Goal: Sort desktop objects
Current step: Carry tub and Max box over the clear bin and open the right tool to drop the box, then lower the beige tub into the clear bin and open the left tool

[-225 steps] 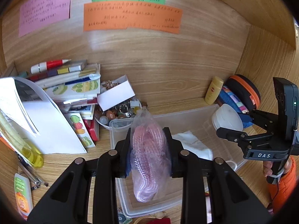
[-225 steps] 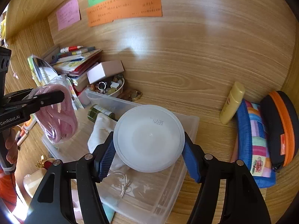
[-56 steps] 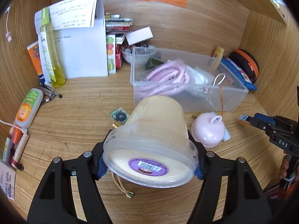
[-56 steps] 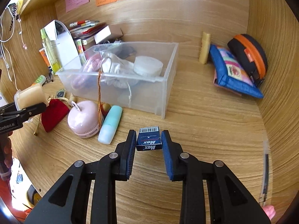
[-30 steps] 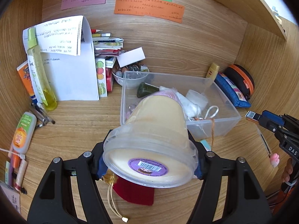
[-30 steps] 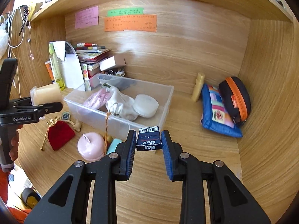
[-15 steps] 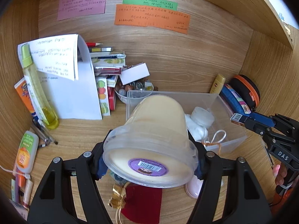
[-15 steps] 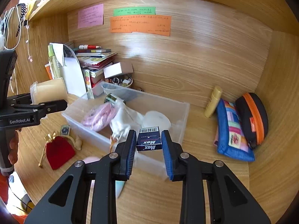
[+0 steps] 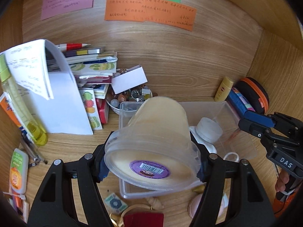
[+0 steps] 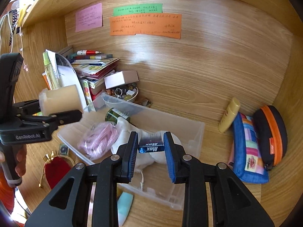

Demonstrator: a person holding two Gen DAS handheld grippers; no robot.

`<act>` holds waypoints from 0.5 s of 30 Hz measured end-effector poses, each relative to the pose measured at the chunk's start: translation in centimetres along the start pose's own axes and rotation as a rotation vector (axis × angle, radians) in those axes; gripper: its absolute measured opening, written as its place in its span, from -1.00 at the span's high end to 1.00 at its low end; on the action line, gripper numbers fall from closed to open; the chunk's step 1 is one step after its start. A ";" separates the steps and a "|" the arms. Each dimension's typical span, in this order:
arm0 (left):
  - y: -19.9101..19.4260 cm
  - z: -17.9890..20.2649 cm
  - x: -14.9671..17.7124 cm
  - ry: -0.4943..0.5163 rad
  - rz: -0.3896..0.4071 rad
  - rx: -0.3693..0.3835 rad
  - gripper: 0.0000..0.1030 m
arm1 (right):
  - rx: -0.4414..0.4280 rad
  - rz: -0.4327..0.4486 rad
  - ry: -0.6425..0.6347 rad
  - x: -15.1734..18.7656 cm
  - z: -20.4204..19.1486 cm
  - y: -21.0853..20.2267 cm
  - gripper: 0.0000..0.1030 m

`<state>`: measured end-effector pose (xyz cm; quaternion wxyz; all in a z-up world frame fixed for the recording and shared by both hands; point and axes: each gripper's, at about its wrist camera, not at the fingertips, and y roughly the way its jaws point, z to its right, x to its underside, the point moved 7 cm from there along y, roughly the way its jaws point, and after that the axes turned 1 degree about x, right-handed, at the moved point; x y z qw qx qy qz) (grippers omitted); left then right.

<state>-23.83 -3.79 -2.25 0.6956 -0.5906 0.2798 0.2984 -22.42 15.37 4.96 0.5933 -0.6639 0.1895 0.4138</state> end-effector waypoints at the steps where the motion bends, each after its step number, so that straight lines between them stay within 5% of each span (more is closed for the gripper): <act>1: 0.3 0.0 0.0 -0.001 -0.003 0.001 -0.34 | -0.002 -0.002 -0.001 -0.2 -0.1 0.3 0.51; 15: 5.3 0.2 0.5 0.019 -0.094 0.013 -0.34 | -0.031 -0.066 -0.021 -0.5 -0.6 5.0 0.51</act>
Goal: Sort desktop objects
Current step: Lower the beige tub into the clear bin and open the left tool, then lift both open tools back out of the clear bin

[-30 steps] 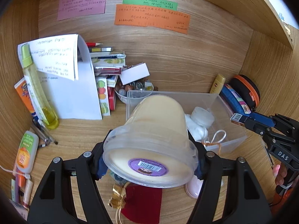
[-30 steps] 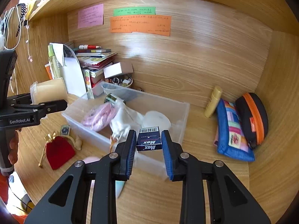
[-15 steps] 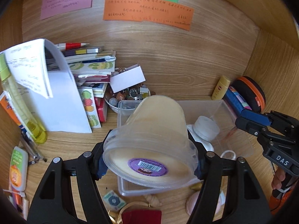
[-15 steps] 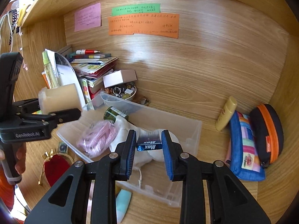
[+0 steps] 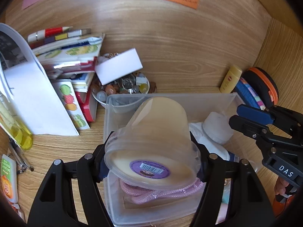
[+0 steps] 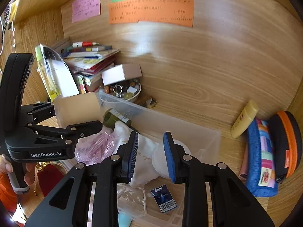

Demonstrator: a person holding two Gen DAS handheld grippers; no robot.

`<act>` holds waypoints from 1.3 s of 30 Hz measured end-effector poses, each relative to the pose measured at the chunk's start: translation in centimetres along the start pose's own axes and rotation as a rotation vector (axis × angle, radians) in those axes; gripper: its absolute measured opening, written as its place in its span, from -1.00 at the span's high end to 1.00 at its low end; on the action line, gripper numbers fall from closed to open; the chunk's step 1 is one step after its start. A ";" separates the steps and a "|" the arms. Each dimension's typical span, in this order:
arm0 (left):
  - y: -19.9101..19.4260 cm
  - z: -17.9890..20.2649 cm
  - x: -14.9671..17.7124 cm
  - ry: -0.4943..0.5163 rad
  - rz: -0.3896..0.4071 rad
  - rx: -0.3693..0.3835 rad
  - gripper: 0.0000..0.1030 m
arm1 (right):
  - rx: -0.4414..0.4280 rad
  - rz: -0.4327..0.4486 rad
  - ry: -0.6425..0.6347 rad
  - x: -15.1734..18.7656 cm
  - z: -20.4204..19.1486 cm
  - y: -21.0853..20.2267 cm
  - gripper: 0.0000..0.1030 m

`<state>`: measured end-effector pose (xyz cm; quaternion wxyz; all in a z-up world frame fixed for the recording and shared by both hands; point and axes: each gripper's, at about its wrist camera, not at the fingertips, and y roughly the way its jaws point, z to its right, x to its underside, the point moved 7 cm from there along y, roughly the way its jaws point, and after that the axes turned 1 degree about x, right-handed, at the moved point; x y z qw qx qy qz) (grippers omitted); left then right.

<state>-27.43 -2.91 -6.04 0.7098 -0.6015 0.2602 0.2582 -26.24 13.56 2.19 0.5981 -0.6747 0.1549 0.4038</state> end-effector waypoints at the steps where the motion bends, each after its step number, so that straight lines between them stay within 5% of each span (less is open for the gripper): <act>1: 0.0 0.1 0.0 0.009 0.006 -0.009 -0.34 | 0.003 -0.004 -0.005 0.1 -0.1 0.2 0.51; 9: 0.4 0.8 0.1 0.062 0.001 -0.051 -0.35 | 0.031 -0.049 -0.040 0.8 -0.4 1.6 0.50; 14: -0.2 0.6 0.0 0.053 0.003 -0.052 -0.35 | 0.059 -0.035 -0.066 0.9 -0.7 1.0 0.07; 26: -4.3 1.4 -0.2 0.096 0.078 -0.080 -0.40 | 0.135 0.034 -0.113 1.0 -1.6 -2.2 -0.38; 29: -5.2 1.7 0.1 0.109 0.090 -0.084 -0.47 | 0.148 0.039 -0.113 1.3 -1.7 -2.9 -0.49; 33: -6.2 2.0 0.7 0.120 0.109 -0.100 -0.82 | 0.156 0.047 -0.104 1.7 -1.7 -4.0 -0.60; 39: -7.6 1.9 1.7 0.122 0.117 -0.119 -0.88 | 0.160 0.045 -0.086 2.5 -1.9 -5.5 -0.61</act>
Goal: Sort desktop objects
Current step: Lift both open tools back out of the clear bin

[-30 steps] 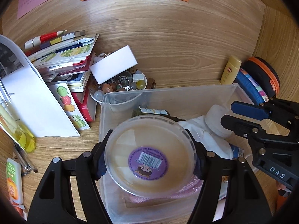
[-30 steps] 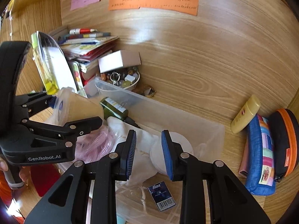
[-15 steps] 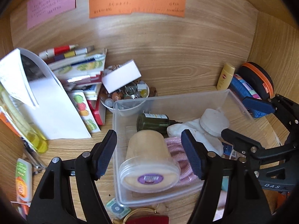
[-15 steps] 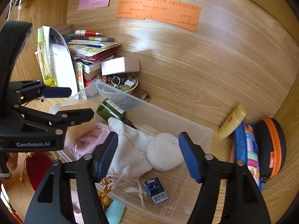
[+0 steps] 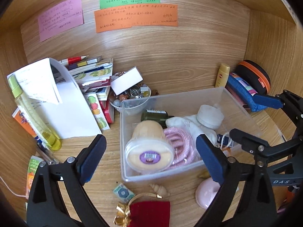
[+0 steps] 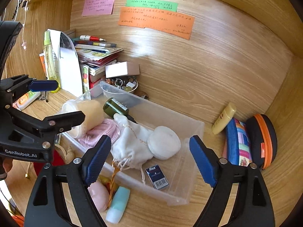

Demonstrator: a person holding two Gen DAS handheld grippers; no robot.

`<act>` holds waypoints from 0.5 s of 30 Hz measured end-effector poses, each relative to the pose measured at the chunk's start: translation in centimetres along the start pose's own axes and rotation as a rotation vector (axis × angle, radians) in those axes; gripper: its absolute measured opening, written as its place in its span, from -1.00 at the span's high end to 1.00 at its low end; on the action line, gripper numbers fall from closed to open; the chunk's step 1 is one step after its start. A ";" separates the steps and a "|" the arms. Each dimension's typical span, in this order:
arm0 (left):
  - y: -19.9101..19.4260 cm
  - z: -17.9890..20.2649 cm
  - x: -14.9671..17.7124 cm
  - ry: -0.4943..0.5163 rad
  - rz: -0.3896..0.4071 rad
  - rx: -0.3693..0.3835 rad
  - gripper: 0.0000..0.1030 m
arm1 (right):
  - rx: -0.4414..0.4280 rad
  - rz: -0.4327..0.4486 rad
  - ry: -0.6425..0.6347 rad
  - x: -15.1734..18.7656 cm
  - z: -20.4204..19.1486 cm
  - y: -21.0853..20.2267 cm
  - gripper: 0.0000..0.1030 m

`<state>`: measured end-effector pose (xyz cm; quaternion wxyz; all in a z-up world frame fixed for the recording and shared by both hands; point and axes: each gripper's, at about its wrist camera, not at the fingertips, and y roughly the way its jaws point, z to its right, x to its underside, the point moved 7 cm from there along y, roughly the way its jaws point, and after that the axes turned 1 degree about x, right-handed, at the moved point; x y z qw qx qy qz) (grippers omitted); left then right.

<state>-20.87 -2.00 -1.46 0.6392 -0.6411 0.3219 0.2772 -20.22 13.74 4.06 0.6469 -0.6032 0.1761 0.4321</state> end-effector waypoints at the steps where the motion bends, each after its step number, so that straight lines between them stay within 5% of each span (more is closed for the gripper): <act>1: -0.3 -0.1 0.2 -0.003 0.001 -0.006 -0.88 | 0.001 -0.001 0.006 0.2 0.0 -0.3 -0.61; 15: -2.9 -3.6 5.2 -0.082 -0.023 -0.067 -0.92 | -0.013 -0.029 0.094 4.1 0.3 -3.0 -0.61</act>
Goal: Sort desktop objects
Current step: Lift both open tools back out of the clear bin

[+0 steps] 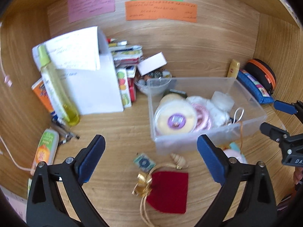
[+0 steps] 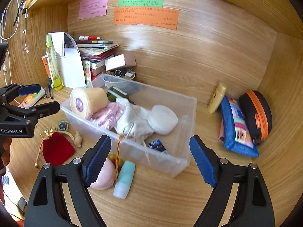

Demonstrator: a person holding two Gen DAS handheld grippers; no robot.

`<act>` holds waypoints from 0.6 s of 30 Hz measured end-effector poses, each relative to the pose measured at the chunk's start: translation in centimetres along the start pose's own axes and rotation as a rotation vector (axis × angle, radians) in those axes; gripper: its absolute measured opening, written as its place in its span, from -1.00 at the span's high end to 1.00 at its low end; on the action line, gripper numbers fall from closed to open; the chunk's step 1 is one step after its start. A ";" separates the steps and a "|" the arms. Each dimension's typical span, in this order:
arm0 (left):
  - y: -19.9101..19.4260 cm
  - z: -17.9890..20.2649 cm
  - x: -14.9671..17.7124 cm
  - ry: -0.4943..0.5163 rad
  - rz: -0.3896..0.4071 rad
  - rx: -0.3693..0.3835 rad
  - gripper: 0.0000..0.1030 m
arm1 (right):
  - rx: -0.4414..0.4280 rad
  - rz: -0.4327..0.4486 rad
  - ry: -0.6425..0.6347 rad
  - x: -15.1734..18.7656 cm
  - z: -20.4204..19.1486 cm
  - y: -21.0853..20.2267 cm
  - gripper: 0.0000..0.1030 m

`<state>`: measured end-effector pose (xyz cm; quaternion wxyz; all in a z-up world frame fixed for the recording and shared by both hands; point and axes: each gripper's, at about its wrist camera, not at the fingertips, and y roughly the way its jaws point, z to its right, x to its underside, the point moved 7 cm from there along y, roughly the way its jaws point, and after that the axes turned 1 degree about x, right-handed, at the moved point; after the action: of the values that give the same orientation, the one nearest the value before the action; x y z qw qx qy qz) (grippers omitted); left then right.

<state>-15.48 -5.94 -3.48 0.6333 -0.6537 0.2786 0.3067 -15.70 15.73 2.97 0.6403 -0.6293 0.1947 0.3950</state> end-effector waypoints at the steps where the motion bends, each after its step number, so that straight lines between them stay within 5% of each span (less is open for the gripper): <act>1: 0.0 -0.2 0.4 -0.005 -0.005 0.000 -0.92 | 0.000 -0.005 0.003 0.3 0.0 0.0 -0.61; 18: 1.5 0.0 6.4 -0.001 -0.141 0.009 -0.92 | -0.098 -0.093 0.012 5.5 -4.9 1.0 -0.61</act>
<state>-12.44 -5.90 -9.26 0.6562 -0.6687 0.2332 0.2605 -11.86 12.40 -2.42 0.6251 -0.6708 0.1494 0.3702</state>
